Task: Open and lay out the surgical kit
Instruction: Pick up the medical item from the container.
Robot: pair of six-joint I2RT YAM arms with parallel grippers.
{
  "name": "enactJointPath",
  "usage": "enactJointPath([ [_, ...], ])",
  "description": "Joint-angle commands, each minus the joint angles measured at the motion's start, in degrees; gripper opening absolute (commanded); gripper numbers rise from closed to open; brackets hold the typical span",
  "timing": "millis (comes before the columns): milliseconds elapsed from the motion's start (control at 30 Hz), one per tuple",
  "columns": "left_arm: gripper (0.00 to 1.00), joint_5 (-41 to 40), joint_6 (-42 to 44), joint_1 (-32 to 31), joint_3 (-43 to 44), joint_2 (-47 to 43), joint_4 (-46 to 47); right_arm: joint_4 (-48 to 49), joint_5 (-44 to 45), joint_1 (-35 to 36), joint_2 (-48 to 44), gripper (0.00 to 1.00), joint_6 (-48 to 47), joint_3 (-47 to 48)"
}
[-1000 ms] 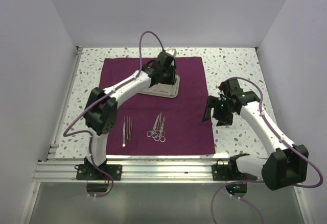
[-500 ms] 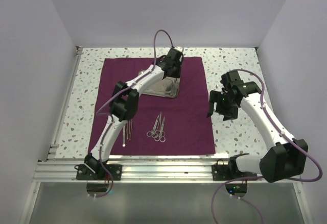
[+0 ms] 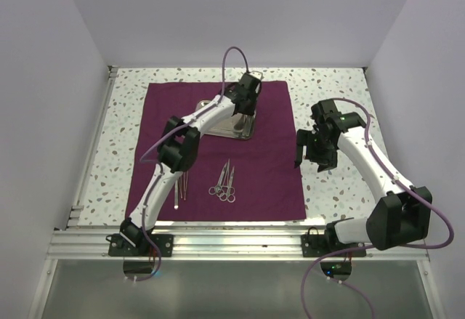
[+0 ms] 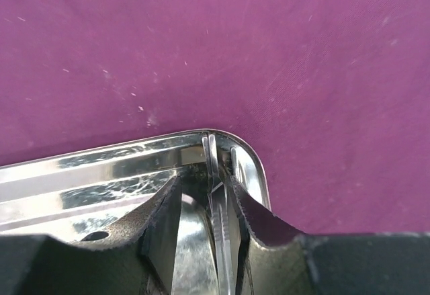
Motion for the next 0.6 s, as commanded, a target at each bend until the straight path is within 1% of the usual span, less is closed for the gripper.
enactJointPath([
  [0, 0.36, -0.6, 1.9, -0.2, -0.1, 2.3, 0.1, -0.5, 0.1, -0.2, -0.3, 0.79, -0.9, 1.0],
  [200, 0.31, 0.6, 1.9, -0.2, 0.7, 4.5, -1.4, -0.6, 0.0, -0.2, -0.4, 0.79, -1.1, 1.0],
  [300, 0.22, 0.2, 1.7, -0.3, 0.7, 5.4, -2.7, -0.6, -0.2, -0.2, -0.3, 0.79, -1.3, 0.9],
  [333, 0.17, 0.1, 1.7, -0.2, 0.8, 5.6, -3.4, -0.6, -0.2, -0.2, -0.4, 0.79, -1.3, 1.0],
  [400, 0.11, -0.1, 1.7, -0.3, 0.6, 5.8, -3.9, -0.6, -0.3, -0.2, -0.4, 0.79, -1.3, 0.8],
  [433, 0.06, -0.2, 1.7, -0.3, 0.2, 5.7, -4.1, -0.6, -0.4, -0.2, -0.4, 0.79, -1.3, 0.8],
  [500, 0.01, -0.7, 1.8, -0.3, -0.3, 5.2, -4.3, -0.4, -0.8, -0.3, -0.6, 0.79, -1.3, 0.7],
  [567, 0.00, -1.5, 1.8, -0.2, -1.1, 4.1, -4.2, -0.2, -1.2, -0.2, -0.6, 0.79, -1.3, 0.6],
])
